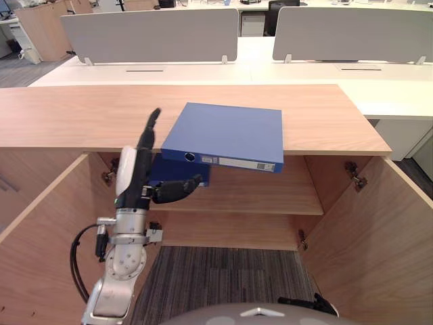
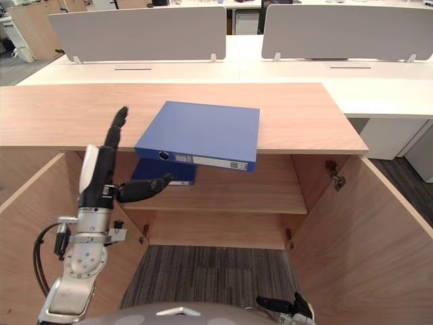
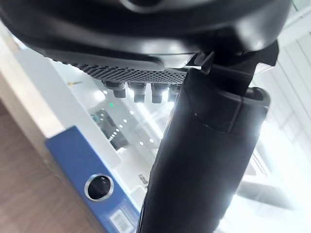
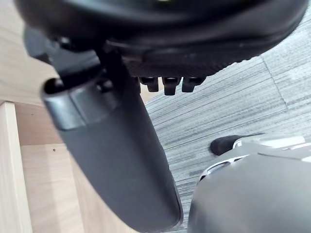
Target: Walk over to the cabinet, pick up the folder, carry it to the office cabinet, place the folder inside the office cabinet, then close the office cabinet door
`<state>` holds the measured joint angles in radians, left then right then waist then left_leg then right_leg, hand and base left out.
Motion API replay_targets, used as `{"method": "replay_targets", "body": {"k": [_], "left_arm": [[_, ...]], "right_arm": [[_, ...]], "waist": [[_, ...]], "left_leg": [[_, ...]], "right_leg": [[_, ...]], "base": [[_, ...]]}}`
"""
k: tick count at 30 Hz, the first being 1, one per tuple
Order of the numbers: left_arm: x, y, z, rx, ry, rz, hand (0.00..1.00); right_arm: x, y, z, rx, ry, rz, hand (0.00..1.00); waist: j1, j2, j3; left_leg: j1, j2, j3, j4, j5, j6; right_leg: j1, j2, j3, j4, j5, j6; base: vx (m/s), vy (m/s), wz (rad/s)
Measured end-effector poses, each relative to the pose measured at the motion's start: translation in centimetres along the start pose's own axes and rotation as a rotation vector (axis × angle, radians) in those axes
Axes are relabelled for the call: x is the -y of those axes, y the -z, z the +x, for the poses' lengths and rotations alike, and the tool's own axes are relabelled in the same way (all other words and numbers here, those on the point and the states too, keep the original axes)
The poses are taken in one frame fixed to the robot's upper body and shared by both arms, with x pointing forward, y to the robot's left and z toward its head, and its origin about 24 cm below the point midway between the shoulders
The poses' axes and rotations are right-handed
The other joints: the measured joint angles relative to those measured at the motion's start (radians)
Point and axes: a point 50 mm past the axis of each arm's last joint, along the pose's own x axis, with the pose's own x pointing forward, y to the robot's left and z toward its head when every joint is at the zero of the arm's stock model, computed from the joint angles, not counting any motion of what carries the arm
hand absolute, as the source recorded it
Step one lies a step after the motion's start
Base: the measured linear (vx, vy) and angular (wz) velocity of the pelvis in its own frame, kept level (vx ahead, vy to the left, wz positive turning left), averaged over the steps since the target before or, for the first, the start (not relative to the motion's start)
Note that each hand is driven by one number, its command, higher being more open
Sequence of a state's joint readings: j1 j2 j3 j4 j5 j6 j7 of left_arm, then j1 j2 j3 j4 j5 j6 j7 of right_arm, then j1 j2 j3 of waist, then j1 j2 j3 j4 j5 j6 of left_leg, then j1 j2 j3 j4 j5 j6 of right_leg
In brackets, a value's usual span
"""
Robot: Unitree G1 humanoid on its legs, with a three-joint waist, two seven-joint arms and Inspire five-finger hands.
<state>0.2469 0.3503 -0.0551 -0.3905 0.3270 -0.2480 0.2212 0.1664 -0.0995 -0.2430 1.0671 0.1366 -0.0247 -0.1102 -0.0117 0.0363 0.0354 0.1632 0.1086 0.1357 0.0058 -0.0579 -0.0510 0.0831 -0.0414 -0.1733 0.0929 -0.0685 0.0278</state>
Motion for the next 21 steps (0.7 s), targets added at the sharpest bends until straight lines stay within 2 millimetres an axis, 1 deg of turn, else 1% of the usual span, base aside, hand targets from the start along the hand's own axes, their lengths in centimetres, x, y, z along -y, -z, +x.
{"method": "replay_targets", "body": {"k": [2, 3, 5, 8, 12, 15, 19, 20, 21], "left_arm": [[0.4, -0.6, 0.7, 0.067, 0.053, 0.05, 1.0], [0.5, -0.7, 0.8, 0.072, 0.058, 0.055, 1.0], [1.5, -1.5, 1.4, 0.15, 0.118, 0.143, 1.0], [2.6, -1.7, 1.7, 0.217, 0.193, 0.239, 1.0], [4.0, -0.8, 2.2, 0.238, 0.255, 0.355, 1.0], [4.4, -0.1, 2.3, 0.231, 0.282, 0.436, 1.0], [4.5, 0.9, 2.6, 0.207, 0.292, 0.538, 1.0], [4.5, 1.2, 2.7, 0.195, 0.286, 0.565, 0.0], [4.5, 1.4, 2.7, 0.187, 0.284, 0.575, 0.0]], "right_arm": [[0.2, 0.1, 0.0, -0.004, 0.0, -0.016, 1.0], [0.2, 0.1, 0.0, -0.004, 0.0, -0.019, 1.0], [0.2, 0.2, 0.0, -0.007, -0.003, -0.034, 1.0], [0.2, 0.2, 0.0, -0.007, -0.002, -0.034, 1.0], [0.2, 0.2, 0.0, -0.008, -0.005, -0.043, 1.0], [0.1, 0.2, 0.0, -0.008, -0.01, -0.052, 1.0], [0.1, 0.2, 0.0, -0.007, -0.01, -0.052, 1.0], [0.0, 0.1, 0.0, -0.006, -0.011, -0.051, 1.0], [0.0, 0.1, 0.0, -0.006, -0.011, -0.052, 1.0]], "waist": [[-0.002, 0.003, -0.002], [-0.002, 0.003, -0.002], [-0.009, 0.002, -0.002], [-0.02, 0.002, -0.002], [-0.039, 0.001, -0.002], [-0.048, 0.0, -0.001], [-0.05, -0.001, 0.0], [-0.051, -0.001, 0.0], [-0.052, -0.001, 0.0]], "left_leg": [[-0.001, 0.003, 0.0, 0.001, -0.001, -0.001], [-0.001, 0.003, 0.0, 0.001, -0.001, -0.001], [0.001, 0.005, -0.004, -0.001, -0.002, -0.003], [0.008, 0.005, -0.006, -0.009, -0.002, -0.003], [0.02, 0.002, -0.005, -0.022, -0.002, -0.003], [0.022, 0.001, -0.001, -0.031, -0.002, -0.003], [0.027, -0.004, 0.014, -0.036, -0.006, 0.003], [0.027, -0.006, 0.018, -0.036, -0.007, 0.005], [0.027, -0.008, 0.019, -0.036, -0.008, 0.006]], "right_leg": [[-0.012, 0.003, 0.009, 0.017, -0.005, 0.0], [-0.013, 0.003, 0.01, 0.018, -0.005, -0.001], [-0.017, 0.006, 0.011, 0.025, -0.008, -0.005], [-0.013, 0.008, 0.012, 0.021, -0.007, -0.006], [-0.008, 0.009, 0.013, 0.004, -0.002, -0.008], [-0.004, 0.012, 0.022, -0.019, 0.011, -0.01], [0.006, 0.012, 0.04, -0.054, 0.033, -0.009], [0.006, 0.011, 0.046, -0.063, 0.04, -0.01], [0.007, 0.011, 0.048, -0.067, 0.043, -0.009]], "base": [[-0.01, -0.018, -0.09], [-0.01, -0.018, -0.06], [0.0, -0.016, -0.03], [0.0, 0.0, 0.0], [0.0, 0.0, 0.0], [0.02, 0.025, -0.08], [0.02, 0.047, -0.15], [0.0, 0.047, -0.12], [-0.01, 0.053, -0.12]]}}
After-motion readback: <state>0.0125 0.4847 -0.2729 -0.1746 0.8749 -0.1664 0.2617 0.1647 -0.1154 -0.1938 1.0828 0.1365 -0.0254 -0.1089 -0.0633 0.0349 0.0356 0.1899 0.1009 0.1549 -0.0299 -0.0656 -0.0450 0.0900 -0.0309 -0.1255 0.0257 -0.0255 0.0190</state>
